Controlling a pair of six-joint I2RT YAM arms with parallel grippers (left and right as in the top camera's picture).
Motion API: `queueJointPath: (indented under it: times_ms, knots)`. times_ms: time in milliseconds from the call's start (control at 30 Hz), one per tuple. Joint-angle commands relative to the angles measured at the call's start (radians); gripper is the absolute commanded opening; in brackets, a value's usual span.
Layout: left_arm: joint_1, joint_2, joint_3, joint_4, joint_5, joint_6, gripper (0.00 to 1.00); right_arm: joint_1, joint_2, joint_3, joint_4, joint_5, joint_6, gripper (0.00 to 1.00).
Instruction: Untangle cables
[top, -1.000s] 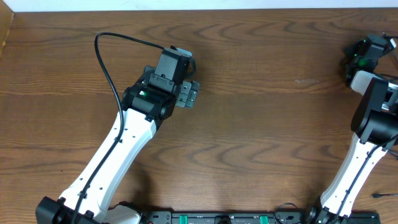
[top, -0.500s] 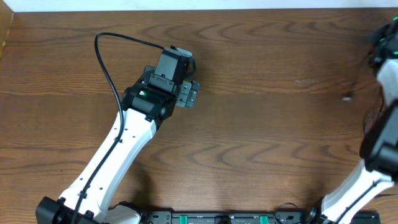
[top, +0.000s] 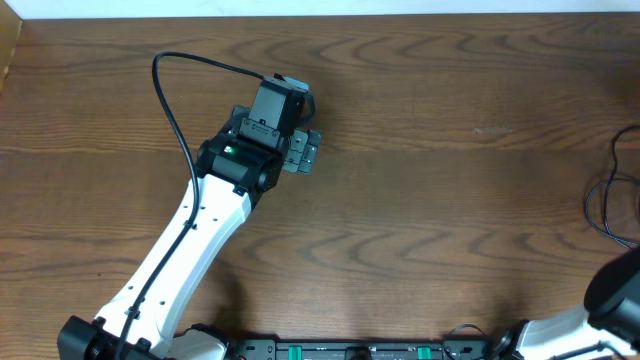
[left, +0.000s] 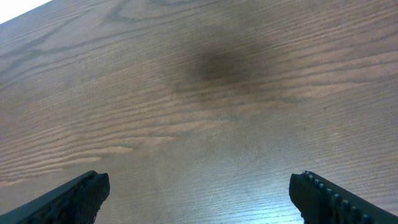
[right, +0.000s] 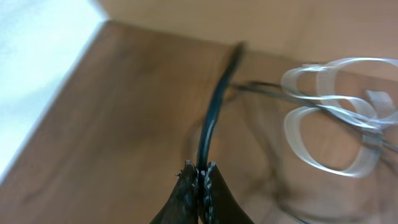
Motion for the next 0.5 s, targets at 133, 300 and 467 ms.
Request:
queueJointPath:
  times_ms: [133, 300, 467]
  knots:
    - [0.002, 0.003, 0.002, 0.001, 0.006, -0.002, 0.98, -0.156, -0.111, 0.003, -0.243, 0.125, 0.149, 0.01]
    - [0.002, 0.003, 0.002, 0.000, 0.006, -0.002, 0.98, -0.236, -0.109, -0.034, -0.332, 0.124, 0.209, 0.01]
    - [0.002, 0.003, 0.002, 0.000, 0.006, -0.002, 0.98, -0.298, -0.109, -0.114, -0.311, 0.057, 0.208, 0.03]
